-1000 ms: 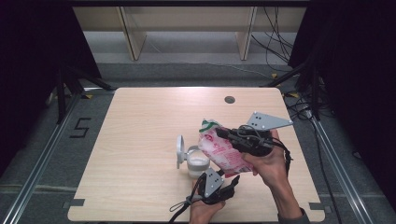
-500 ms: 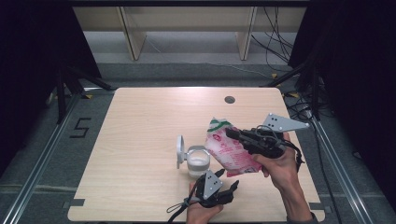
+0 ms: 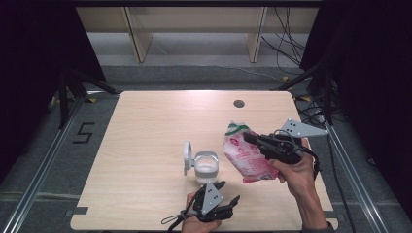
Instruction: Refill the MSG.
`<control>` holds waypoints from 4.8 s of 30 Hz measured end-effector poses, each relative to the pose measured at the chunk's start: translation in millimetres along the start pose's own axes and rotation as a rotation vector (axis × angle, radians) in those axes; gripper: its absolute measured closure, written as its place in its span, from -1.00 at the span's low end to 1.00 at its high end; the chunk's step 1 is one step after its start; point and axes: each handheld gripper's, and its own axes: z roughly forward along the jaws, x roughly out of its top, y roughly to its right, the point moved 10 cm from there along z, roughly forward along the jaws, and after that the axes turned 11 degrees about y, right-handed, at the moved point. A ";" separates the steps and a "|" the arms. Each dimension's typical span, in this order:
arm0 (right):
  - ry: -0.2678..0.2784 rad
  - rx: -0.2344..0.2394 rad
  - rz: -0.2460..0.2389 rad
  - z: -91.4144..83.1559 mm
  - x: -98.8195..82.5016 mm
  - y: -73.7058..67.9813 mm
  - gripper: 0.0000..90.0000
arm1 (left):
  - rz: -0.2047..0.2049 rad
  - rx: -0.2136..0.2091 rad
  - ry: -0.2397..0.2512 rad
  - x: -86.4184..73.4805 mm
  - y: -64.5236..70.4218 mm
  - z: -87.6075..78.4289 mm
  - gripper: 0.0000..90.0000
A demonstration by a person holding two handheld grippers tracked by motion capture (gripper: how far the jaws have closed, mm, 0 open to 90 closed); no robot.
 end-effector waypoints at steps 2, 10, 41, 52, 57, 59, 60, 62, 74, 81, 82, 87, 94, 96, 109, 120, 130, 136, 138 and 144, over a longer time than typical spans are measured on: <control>0.001 -0.006 0.005 1.1 -3.9 3.3 1.00 | 0.020 0.008 0.000 0.7 -6.2 -5.9 -0.21; -0.032 -0.025 0.042 8.8 -21.4 13.1 1.00 | 0.052 0.054 -0.008 5.1 -30.6 -21.2 -0.23; -0.031 -0.088 0.038 -49.4 -58.1 41.5 1.00 | -0.013 0.097 -0.009 3.0 -57.9 -42.1 -0.24; -0.057 -0.132 -0.004 -59.1 -66.4 60.9 1.00 | -0.024 0.108 0.004 3.9 -61.9 -43.6 -0.24; -0.081 -0.170 0.009 -62.4 -71.2 66.0 1.00 | -0.024 0.113 0.004 4.6 -62.6 -44.1 -0.24; -0.077 -0.171 -0.004 -61.6 -72.3 68.6 1.00 | 0.006 0.105 -0.003 4.7 -64.3 -45.2 -0.24; -0.088 -0.176 0.001 -62.6 -73.3 69.2 1.00 | 0.007 0.105 -0.004 4.9 -64.7 -45.5 -0.24; -0.108 -0.191 0.002 -64.6 -76.4 70.3 1.00 | -0.023 0.117 0.006 5.1 -64.6 -45.1 -0.24; -0.117 -0.246 -0.055 -67.1 -81.6 84.5 1.00 | 0.000 0.111 0.008 6.1 -68.4 -46.3 -0.24; -0.200 -0.294 -0.084 -69.9 -91.9 88.4 0.99 | -0.032 0.126 0.014 5.6 -68.3 -46.2 -0.24; -0.212 -0.309 -0.073 -70.8 -93.8 88.5 0.99 | -0.012 0.124 0.004 5.1 -69.4 -47.5 -0.24; -0.242 -0.320 -0.131 -72.2 -99.8 98.4 0.99 | -0.026 0.135 0.001 5.2 -71.3 -48.9 -0.24; -0.269 -0.355 -0.099 -73.4 -108.1 102.2 0.98 | 0.001 0.129 0.003 6.3 -75.5 -50.5 -0.24; -0.282 -0.344 -0.086 -73.5 -111.2 102.7 0.98 | -0.029 0.137 0.005 5.3 -74.6 -50.0 -0.25; -0.297 -0.421 -0.030 -81.8 -126.1 119.0 0.93 | -0.003 0.125 -0.006 7.5 -81.6 -57.0 -0.23; -0.317 -0.495 0.021 -87.0 -132.7 122.6 0.70 | -0.004 0.148 -0.033 6.7 -90.9 -66.9 -0.24; -0.304 -0.547 0.061 -94.3 -130.2 122.7 0.40 | -0.017 0.177 -0.027 10.4 -97.9 -73.9 -0.22; -0.287 -0.579 0.056 -101.2 -126.5 126.1 0.24 | -0.024 0.177 -0.014 12.6 -102.1 -77.2 -0.20; -0.268 -0.622 0.082 -104.2 -123.8 124.6 0.19 | -0.019 0.179 -0.020 12.3 -104.3 -78.7 -0.20; -0.229 -0.653 0.075 -112.6 -113.9 122.2 0.16 | -0.007 0.194 -0.028 13.0 -107.8 -82.6 -0.16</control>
